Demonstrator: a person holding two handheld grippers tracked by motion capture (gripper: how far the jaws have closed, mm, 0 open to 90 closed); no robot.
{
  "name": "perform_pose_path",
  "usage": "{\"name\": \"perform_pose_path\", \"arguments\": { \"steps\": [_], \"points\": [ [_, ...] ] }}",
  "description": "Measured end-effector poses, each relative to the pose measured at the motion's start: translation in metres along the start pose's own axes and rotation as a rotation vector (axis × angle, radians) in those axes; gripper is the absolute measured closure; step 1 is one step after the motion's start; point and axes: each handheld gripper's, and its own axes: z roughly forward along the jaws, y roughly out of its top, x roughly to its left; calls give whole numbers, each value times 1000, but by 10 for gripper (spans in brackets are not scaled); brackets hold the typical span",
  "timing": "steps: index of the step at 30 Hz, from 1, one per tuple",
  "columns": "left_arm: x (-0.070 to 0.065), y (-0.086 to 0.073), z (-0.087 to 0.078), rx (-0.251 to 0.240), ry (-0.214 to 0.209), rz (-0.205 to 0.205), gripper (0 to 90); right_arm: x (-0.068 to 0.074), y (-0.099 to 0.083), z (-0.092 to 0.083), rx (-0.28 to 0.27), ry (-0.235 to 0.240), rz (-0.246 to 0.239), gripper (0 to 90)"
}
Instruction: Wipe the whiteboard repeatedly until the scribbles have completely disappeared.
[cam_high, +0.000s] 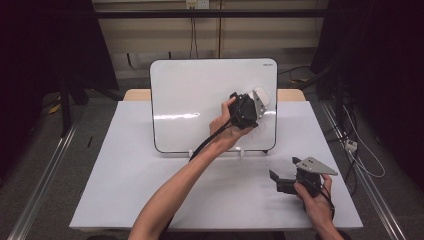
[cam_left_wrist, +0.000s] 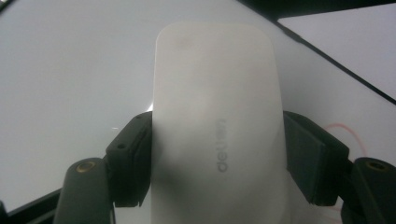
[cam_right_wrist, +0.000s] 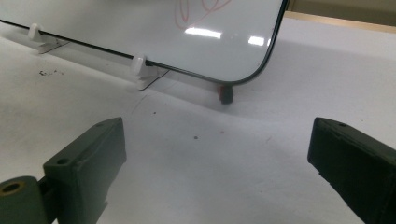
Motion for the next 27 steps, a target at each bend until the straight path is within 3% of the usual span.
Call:
{"name": "perform_pose_path", "arguments": {
  "steps": [2, 6, 19, 27],
  "points": [
    [4, 1, 0, -1, 6, -7, 308, 0, 0, 0, 2, -1, 2, 43],
    [-4, 0, 0, -3, 39, 22, 309, 1, 0, 1, 5, -1, 2, 42],
    [-31, -18, -3, -7, -8, 63, 308, 2, 1, 2, 5, -2, -3, 42],
    [-57, -25, -3, -6, -30, 117, 308, 2, 1, 3, 7, 2, -6, 43]
  ]
}}
